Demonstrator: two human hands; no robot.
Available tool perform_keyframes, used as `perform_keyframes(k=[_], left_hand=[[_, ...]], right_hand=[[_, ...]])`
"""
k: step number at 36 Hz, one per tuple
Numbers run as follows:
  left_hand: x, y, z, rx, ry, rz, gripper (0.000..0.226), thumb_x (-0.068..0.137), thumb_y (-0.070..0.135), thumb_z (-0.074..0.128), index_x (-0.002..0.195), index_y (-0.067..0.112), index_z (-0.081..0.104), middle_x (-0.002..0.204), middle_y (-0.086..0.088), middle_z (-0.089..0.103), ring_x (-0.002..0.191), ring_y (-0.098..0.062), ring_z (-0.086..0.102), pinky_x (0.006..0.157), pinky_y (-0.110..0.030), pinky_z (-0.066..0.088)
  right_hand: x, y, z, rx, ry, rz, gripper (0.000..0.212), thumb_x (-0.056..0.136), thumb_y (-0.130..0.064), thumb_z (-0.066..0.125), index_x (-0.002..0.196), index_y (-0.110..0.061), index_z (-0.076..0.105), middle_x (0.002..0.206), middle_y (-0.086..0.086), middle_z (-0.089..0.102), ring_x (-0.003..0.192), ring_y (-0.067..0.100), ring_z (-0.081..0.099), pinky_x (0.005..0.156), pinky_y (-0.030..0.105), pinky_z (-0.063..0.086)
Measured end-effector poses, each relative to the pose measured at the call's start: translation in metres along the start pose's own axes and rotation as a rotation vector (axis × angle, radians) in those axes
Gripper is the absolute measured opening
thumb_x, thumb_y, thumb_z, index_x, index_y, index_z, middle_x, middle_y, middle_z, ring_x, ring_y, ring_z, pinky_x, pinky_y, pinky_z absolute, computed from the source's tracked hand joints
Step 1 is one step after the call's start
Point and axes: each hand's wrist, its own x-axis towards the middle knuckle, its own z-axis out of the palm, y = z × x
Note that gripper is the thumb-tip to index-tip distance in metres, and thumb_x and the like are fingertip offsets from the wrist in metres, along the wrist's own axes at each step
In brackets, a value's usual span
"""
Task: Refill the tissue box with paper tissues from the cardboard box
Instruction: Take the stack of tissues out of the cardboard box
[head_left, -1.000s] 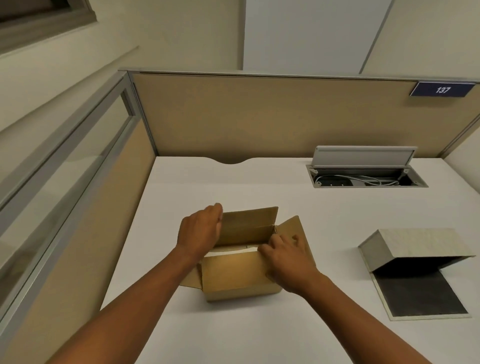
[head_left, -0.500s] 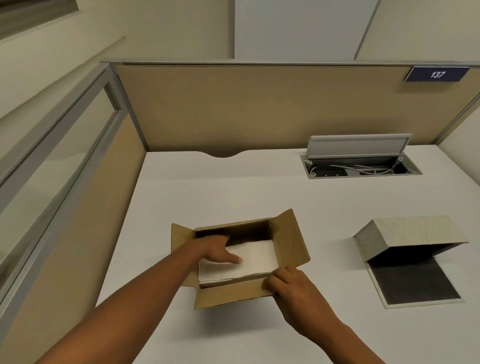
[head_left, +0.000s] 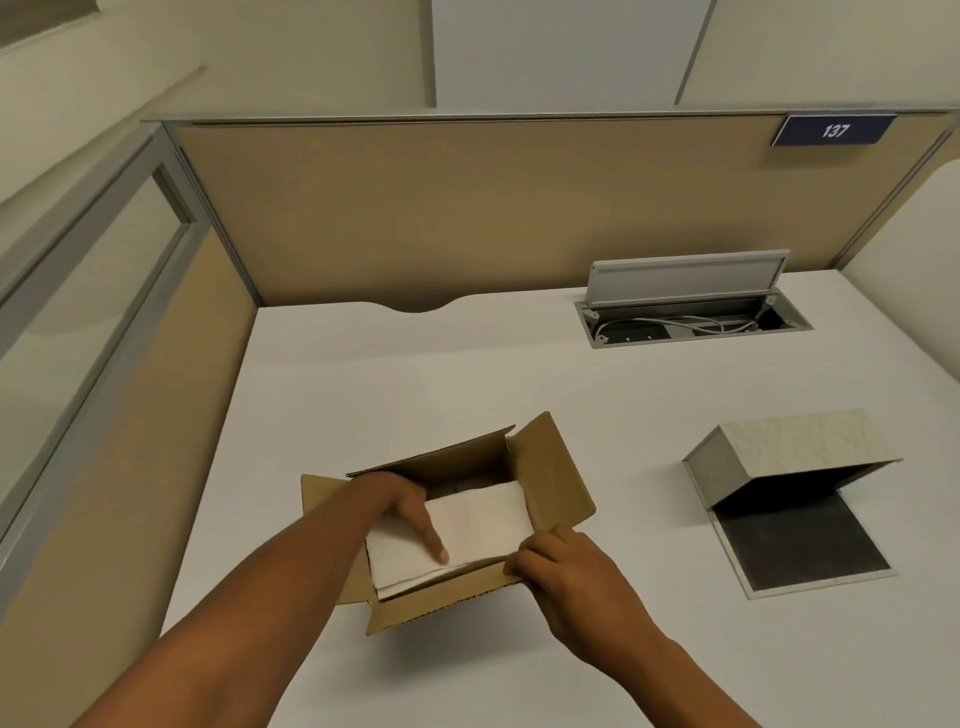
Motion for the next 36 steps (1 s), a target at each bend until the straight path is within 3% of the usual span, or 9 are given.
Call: perform_keyframes(k=[8,20,25,36], left_hand=[[-0.008,0.003,0.002,-0.059,-0.079,0.050,0.088,0.056,0.058,0.089,0.129,0.018,0.060,0.119,-0.001,0.069,0.104,-0.022,0.067,0.098,-0.040,0.054],[-0.020,-0.001,-0.001,-0.195,-0.119,0.114,0.067,0.063,0.047,0.090,0.121,0.027,0.061,0.116,-0.003,0.072,0.101,-0.022,0.071,0.093,-0.040,0.057],[-0.027,0.005,-0.006,-0.157,-0.111,0.138,0.077,0.060,0.049,0.090,0.127,0.023,0.061,0.118,-0.004,0.071,0.105,-0.024,0.070,0.097,-0.043,0.056],[-0.078,0.022,-0.041,0.076,-0.036,0.236,0.074,0.066,0.051,0.086,0.129,0.028,0.055,0.121,0.001,0.066,0.107,-0.023,0.067,0.093,-0.043,0.057]], right_hand=[[0.003,-0.005,-0.005,0.002,0.017,-0.013,0.027,0.079,-0.011,0.081,0.101,-0.024,0.073,0.093,-0.007,0.071,0.079,0.016,0.062,0.063,0.021,0.048],[0.007,-0.006,-0.008,-0.006,0.034,-0.024,0.031,0.076,-0.007,0.083,0.102,-0.023,0.077,0.092,-0.005,0.073,0.078,0.017,0.065,0.059,0.025,0.055],[0.006,-0.006,-0.003,-0.015,0.035,-0.022,0.031,0.077,-0.008,0.082,0.103,-0.023,0.077,0.093,-0.005,0.073,0.079,0.017,0.065,0.060,0.026,0.056],[0.009,-0.009,-0.002,-0.057,0.100,-0.040,0.027,0.077,-0.012,0.084,0.101,-0.022,0.076,0.090,-0.004,0.072,0.075,0.018,0.064,0.055,0.026,0.052]])
